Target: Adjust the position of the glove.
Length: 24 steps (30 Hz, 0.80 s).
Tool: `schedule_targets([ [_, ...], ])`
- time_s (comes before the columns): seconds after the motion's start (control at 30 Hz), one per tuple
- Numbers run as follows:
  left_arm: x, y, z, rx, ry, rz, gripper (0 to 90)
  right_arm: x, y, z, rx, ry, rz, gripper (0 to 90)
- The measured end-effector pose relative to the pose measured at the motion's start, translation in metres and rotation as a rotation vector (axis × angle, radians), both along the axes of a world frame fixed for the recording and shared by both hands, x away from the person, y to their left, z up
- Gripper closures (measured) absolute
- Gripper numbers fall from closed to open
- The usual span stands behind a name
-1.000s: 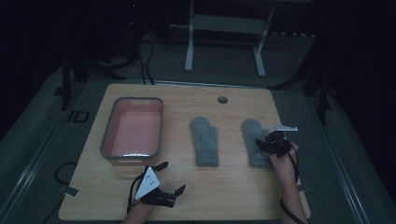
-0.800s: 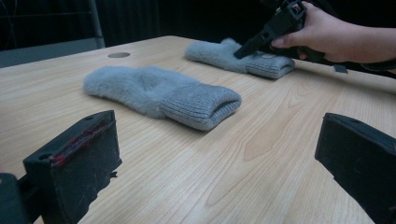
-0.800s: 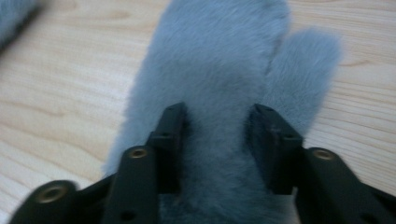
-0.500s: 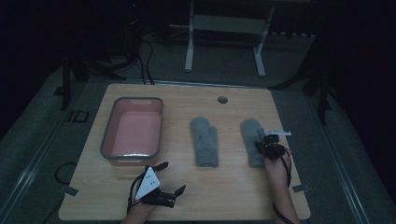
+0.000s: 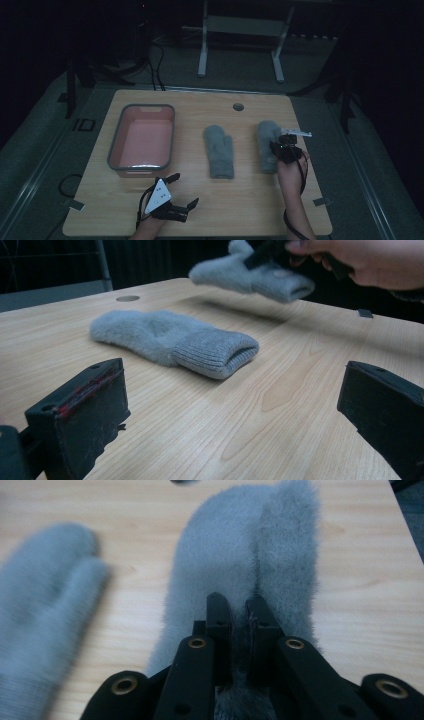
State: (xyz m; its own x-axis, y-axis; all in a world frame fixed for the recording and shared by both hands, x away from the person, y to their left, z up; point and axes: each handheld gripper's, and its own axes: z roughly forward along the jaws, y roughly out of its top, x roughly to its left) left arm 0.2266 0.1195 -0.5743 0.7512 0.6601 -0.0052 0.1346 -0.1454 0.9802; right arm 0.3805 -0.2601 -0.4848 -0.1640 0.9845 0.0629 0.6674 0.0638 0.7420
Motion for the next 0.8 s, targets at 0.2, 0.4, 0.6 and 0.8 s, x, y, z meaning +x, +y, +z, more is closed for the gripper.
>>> schedule_targets([
  [0.2, 0.0, 0.0, 0.0, 0.004, -0.003, -0.001, 0.4, -0.001, 0.025, 0.019, 0.022, -0.026, 0.005, 83.6],
  [0.4, -0.001, -0.001, 0.0, 0.005, -0.002, 0.001, 0.4, 0.001, 0.052, 0.023, 0.064, -0.021, 0.031, 83.6],
  [0.6, -0.001, -0.001, 0.0, 0.009, -0.006, 0.0, 0.4, -0.004, 0.084, 0.024, 0.107, -0.026, 0.08, 83.6],
  [0.8, -0.001, -0.001, 0.0, 0.012, -0.006, -0.004, 0.3, -0.008, 0.115, 0.017, 0.116, -0.01, 0.134, 83.5],
])
